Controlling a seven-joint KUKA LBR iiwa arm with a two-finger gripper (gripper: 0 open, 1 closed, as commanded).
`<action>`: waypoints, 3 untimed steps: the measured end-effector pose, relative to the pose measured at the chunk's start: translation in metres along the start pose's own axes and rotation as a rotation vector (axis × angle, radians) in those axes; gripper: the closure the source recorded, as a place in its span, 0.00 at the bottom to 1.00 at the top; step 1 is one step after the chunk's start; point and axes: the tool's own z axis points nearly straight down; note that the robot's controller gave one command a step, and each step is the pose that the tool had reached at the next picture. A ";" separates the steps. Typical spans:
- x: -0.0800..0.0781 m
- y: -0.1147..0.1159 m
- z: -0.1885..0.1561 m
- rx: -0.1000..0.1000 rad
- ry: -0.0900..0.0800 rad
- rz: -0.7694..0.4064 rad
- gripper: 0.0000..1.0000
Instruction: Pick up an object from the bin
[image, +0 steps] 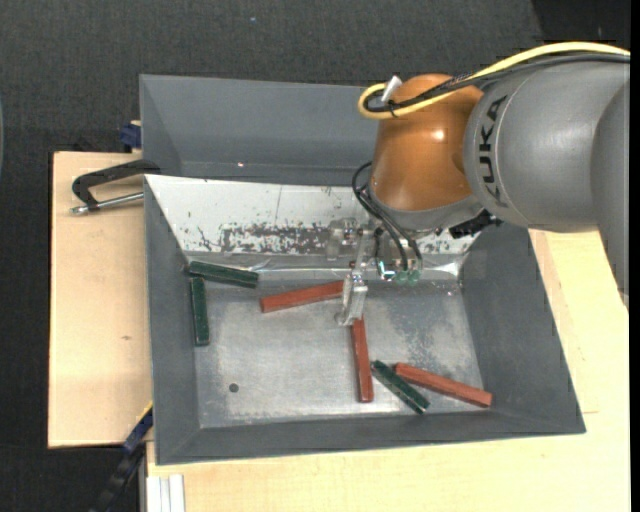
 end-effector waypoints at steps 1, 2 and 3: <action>-0.002 0.000 -0.005 -0.001 -0.008 0.001 0.00; -0.005 0.028 0.041 -0.001 -0.011 0.084 0.00; 0.013 0.018 0.077 -0.001 -0.009 0.109 1.00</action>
Offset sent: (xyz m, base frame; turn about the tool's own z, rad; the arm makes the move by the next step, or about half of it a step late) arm 0.0036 0.0421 -0.0672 0.1211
